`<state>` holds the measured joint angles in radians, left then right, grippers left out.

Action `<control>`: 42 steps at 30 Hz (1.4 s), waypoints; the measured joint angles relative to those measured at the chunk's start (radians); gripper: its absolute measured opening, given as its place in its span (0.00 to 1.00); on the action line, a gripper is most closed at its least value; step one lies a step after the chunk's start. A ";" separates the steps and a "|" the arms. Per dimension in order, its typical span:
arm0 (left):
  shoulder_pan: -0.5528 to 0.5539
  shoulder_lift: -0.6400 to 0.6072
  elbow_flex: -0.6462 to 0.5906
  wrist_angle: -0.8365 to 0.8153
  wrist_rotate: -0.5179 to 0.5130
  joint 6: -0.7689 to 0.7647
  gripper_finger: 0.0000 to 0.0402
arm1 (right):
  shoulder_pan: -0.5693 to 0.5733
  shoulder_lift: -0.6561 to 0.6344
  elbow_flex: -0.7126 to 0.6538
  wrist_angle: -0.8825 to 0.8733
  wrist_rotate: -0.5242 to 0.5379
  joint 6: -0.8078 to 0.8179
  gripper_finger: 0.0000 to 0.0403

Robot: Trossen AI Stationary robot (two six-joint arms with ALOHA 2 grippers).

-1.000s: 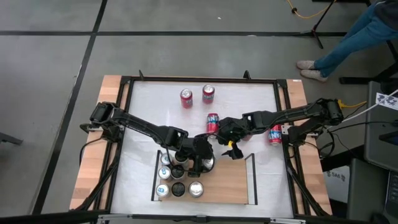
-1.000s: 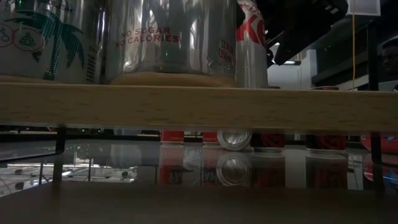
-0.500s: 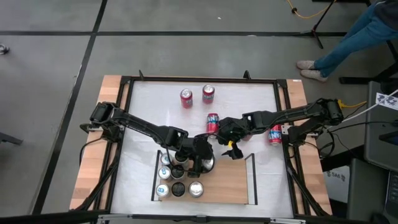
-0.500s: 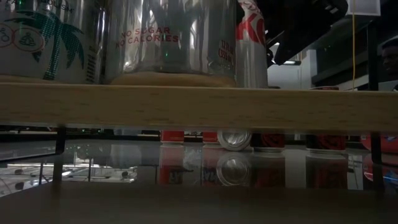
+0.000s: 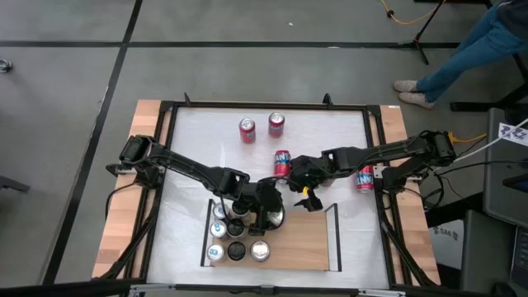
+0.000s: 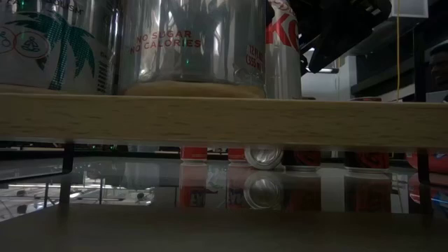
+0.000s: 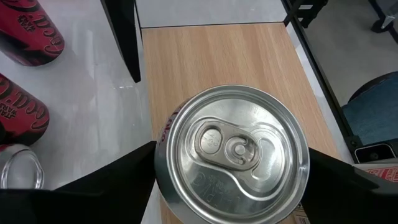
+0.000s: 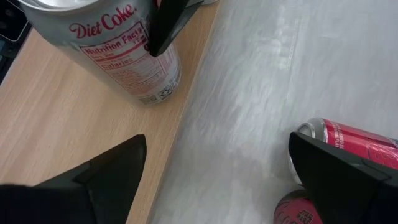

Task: Place canned beverage on shelf
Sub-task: Put the silver soda can on the shelf aligned with the other silver soda can

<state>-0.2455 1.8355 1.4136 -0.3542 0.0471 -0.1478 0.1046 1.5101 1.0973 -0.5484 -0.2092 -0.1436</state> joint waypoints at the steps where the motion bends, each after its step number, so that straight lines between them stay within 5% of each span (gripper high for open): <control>1: 0.000 0.000 0.000 0.000 0.000 0.000 0.82 | 0.000 0.000 0.000 0.000 0.000 0.000 0.95; 13: 0.000 -0.003 0.003 0.011 0.011 -0.006 0.99 | 0.000 0.000 0.000 0.000 0.000 0.000 0.95; 23: 0.000 -0.004 0.071 -0.043 0.059 -0.002 0.97 | 0.000 0.000 0.000 0.000 0.000 0.000 0.95; 37: 0.014 -0.017 0.284 -0.344 0.018 0.093 0.96 | 0.000 0.000 0.000 0.029 0.008 0.009 0.95; 42: 0.069 -0.107 0.306 -0.432 0.015 0.145 0.96 | 0.000 0.000 0.001 0.037 0.039 0.012 0.95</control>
<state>-0.1769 1.7287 1.7192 -0.7861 0.0624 -0.0029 0.1043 1.5097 1.0981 -0.5118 -0.1706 -0.1315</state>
